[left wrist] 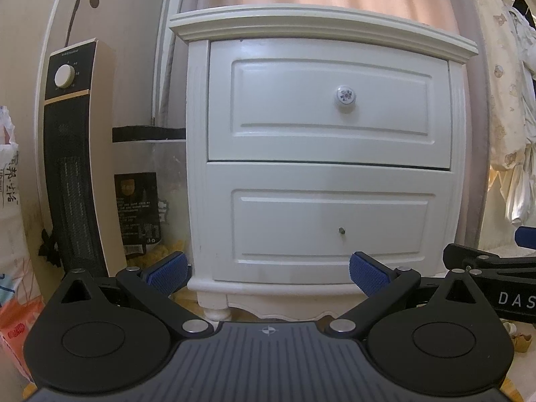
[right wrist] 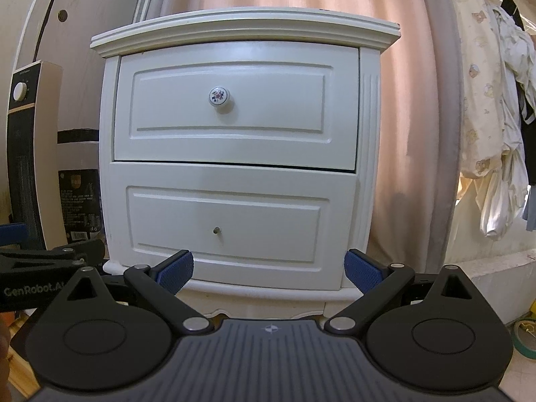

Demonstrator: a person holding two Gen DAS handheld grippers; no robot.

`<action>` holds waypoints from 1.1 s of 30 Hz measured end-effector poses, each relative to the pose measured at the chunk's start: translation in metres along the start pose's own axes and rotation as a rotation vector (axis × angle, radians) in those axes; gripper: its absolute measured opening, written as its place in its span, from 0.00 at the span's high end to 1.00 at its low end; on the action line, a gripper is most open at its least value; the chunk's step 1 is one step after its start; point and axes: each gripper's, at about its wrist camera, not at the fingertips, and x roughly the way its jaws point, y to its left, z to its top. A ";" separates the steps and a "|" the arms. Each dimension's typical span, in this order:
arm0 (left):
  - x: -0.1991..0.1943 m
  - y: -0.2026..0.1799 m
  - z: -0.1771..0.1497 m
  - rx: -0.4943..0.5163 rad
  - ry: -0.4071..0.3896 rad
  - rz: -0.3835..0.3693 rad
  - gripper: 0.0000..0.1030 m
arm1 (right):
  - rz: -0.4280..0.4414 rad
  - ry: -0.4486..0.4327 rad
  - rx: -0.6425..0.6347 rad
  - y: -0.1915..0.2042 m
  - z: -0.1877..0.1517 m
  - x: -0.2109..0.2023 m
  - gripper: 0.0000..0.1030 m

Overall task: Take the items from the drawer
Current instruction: 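Move the left tool toward the small knob of the lower drawer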

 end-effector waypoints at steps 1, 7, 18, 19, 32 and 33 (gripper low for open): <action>0.000 0.000 0.000 -0.001 0.001 0.000 0.00 | 0.000 0.000 0.000 0.000 0.000 0.000 0.00; 0.003 -0.001 -0.001 -0.001 -0.001 0.003 0.00 | -0.004 -0.003 0.003 0.000 0.001 -0.001 0.00; 0.012 -0.001 -0.004 0.000 0.023 -0.012 0.00 | -0.016 0.003 -0.008 -0.003 -0.001 0.004 0.00; 0.013 -0.001 -0.005 0.002 0.024 -0.009 0.00 | -0.017 0.003 -0.009 -0.004 -0.001 0.004 0.00; 0.027 -0.003 -0.014 -0.002 -0.037 -0.001 0.00 | 0.002 -0.007 0.003 -0.009 -0.005 0.009 0.00; 0.030 -0.004 -0.014 -0.004 -0.033 -0.013 0.00 | 0.016 -0.008 0.012 -0.011 -0.006 0.009 0.00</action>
